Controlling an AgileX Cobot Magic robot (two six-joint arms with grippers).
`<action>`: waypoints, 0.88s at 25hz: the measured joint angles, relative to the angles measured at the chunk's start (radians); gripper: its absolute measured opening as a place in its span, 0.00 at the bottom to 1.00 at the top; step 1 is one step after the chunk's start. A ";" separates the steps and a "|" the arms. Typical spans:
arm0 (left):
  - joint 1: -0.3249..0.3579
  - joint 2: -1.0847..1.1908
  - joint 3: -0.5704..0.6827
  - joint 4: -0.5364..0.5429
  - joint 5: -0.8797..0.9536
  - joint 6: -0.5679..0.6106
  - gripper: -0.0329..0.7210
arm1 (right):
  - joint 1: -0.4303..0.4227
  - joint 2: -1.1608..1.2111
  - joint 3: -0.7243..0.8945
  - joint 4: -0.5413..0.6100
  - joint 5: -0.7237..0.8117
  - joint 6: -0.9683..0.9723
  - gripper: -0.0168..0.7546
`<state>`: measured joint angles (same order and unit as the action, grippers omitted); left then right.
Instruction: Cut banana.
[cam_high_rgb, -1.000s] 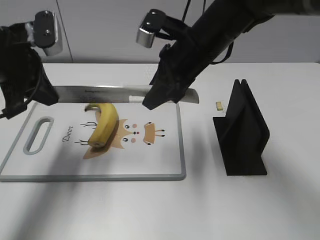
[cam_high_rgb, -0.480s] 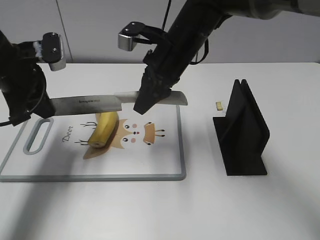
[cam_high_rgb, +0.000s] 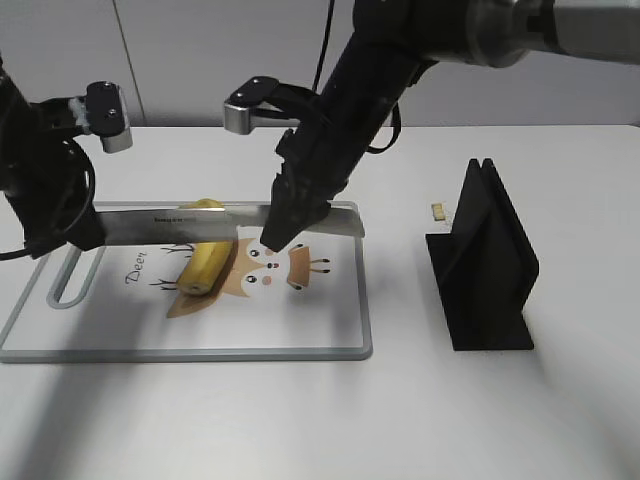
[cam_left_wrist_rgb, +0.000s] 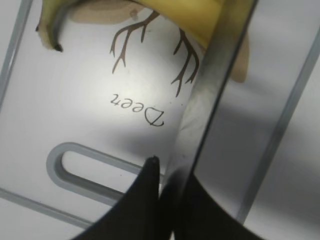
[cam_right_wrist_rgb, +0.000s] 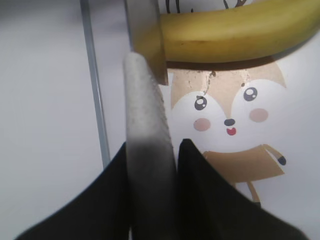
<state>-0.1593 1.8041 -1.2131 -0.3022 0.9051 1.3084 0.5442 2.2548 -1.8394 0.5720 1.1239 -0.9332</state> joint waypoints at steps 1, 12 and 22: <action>0.000 0.000 0.000 0.007 0.003 -0.008 0.09 | 0.007 0.000 0.014 -0.003 -0.018 0.006 0.29; 0.000 0.000 0.117 -0.015 -0.139 -0.049 0.10 | 0.021 0.005 0.063 -0.031 -0.107 0.022 0.31; -0.001 0.000 0.134 0.007 -0.174 -0.048 0.11 | 0.026 0.039 0.063 -0.019 -0.112 0.022 0.32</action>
<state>-0.1602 1.8046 -1.0795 -0.2953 0.7307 1.2608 0.5707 2.2942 -1.7766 0.5531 1.0122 -0.9111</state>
